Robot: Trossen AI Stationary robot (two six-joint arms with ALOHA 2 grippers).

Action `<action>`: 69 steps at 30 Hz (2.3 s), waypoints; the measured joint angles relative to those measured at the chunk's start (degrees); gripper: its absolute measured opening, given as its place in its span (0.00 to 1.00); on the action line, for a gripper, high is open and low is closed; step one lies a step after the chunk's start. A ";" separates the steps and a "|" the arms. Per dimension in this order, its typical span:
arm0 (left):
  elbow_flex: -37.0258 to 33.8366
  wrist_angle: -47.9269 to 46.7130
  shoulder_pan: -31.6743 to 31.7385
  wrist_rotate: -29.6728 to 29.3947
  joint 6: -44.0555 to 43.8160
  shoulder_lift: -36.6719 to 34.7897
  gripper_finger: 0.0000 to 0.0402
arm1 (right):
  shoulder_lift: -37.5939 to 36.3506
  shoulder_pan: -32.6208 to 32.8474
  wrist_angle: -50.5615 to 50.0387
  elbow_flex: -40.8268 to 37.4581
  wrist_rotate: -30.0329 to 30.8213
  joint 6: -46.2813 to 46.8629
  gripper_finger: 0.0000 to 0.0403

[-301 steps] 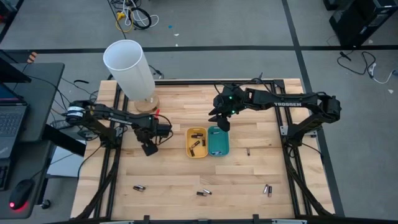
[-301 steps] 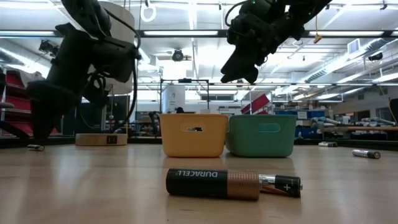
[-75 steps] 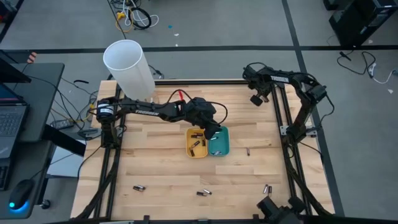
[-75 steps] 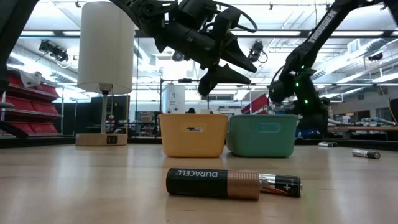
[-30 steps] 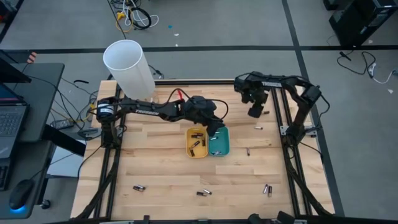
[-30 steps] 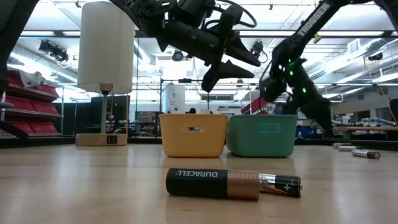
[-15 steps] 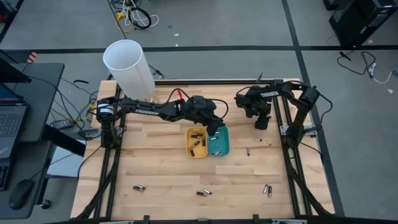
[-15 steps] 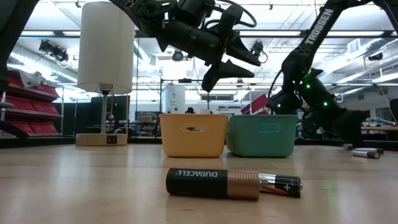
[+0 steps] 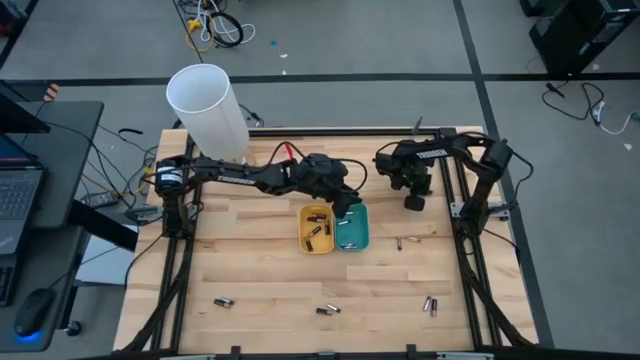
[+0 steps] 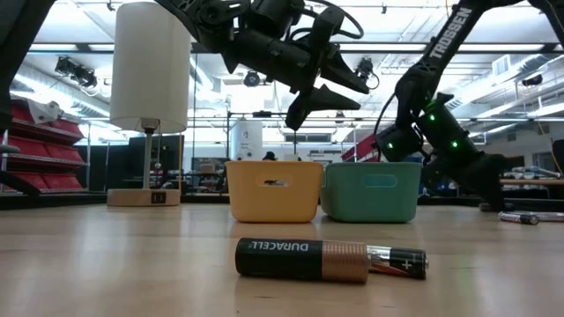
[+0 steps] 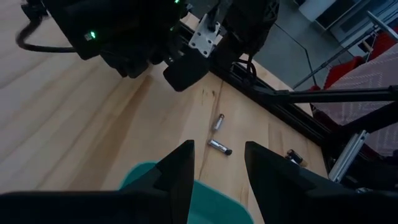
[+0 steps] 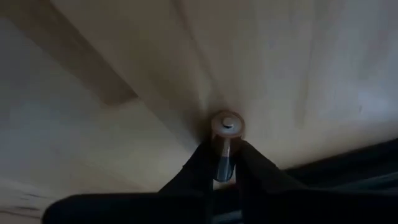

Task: Sort batteries
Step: Put the black battery into the yellow bin

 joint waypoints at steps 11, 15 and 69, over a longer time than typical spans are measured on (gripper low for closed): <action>-0.09 -7.59 2.90 -3.87 1.10 -6.17 0.39 | -15.87 5.32 7.99 9.98 -20.44 9.73 0.08; -0.07 -12.67 4.17 -7.03 3.17 -10.39 0.39 | -19.86 8.37 18.41 14.00 -27.33 14.85 0.07; -2.14 -28.39 3.29 -16.61 8.06 -21.18 0.39 | -21.07 18.66 20.82 17.36 -17.02 7.86 0.51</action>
